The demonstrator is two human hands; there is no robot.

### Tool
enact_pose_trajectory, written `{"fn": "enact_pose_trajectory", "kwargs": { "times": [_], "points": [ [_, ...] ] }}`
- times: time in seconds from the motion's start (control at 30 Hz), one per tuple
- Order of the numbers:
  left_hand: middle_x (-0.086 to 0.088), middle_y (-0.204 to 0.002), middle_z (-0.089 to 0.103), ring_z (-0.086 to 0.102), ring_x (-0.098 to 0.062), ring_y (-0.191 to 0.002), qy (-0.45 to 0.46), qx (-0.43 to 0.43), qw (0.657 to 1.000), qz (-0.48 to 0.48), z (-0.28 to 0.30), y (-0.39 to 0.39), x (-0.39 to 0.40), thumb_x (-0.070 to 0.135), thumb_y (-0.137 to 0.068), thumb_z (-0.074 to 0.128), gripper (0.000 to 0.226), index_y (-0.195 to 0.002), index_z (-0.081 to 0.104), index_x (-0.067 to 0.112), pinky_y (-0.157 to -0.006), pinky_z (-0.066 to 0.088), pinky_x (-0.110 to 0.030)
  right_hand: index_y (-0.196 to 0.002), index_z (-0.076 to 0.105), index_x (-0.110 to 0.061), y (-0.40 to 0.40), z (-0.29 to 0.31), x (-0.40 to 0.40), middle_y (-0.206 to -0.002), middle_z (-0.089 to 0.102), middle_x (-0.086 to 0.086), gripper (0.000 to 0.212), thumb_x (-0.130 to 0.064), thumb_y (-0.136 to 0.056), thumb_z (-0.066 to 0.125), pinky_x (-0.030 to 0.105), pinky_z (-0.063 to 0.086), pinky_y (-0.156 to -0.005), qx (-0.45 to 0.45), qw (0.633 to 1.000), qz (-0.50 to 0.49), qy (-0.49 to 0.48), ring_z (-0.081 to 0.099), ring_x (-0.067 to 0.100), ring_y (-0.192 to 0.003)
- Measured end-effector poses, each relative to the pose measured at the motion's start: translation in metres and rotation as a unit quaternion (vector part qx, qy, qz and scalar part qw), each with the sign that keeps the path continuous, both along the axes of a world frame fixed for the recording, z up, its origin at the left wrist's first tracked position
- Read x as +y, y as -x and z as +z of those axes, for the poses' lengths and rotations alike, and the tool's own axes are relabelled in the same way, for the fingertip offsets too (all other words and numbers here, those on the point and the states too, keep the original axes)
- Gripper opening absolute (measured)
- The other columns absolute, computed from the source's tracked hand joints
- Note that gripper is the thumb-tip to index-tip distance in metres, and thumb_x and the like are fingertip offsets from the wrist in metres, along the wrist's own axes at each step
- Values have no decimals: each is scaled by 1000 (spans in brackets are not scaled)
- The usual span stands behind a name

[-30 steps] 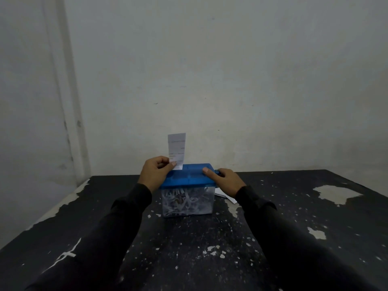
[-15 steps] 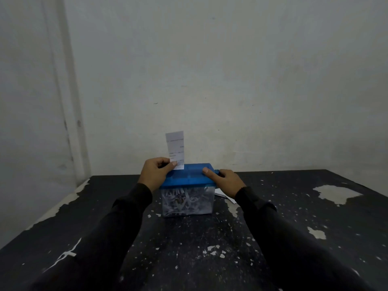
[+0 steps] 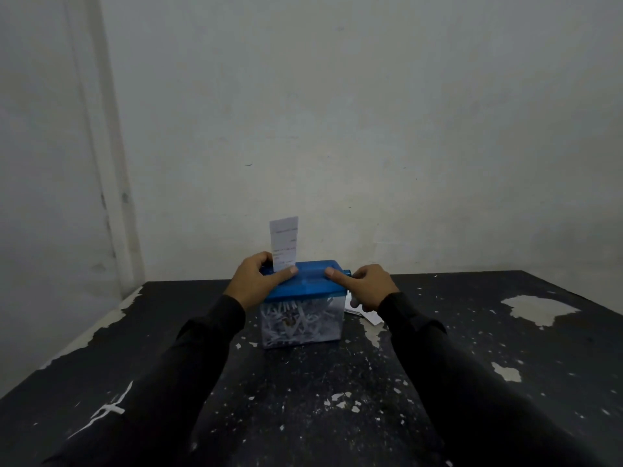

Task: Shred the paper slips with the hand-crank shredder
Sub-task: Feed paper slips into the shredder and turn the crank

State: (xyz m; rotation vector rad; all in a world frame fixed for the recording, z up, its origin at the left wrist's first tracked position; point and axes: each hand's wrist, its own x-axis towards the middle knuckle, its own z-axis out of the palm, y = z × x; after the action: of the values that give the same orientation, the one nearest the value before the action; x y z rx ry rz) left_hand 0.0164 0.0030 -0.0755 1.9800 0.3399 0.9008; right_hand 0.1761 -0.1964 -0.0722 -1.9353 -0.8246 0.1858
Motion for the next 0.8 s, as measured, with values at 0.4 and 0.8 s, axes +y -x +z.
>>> {"fn": "enact_pose_trajectory", "kwargs": {
  "times": [0.4, 0.8],
  "points": [
    [2, -121, 68, 68, -16, -106, 2, 49, 998, -50, 2, -1, 6, 64, -46, 91, 102, -130, 58, 17, -88, 59, -30, -82, 55, -7, -1, 16, -8, -72, 58, 9, 22, -23, -96, 50, 28, 39, -49, 109, 967, -17, -228, 48, 16, -56],
    [1, -122, 68, 67, -16, -109, 10, 53, 997, -48, -1, -2, 10, 68, -44, 94, 104, -130, 60, 20, -95, 58, -35, -102, 66, -12, -41, 24, 25, -82, 66, 14, 16, -25, -94, 69, 24, 42, -44, 100, 977, -17, -185, 49, 19, -54]
  ]
}}
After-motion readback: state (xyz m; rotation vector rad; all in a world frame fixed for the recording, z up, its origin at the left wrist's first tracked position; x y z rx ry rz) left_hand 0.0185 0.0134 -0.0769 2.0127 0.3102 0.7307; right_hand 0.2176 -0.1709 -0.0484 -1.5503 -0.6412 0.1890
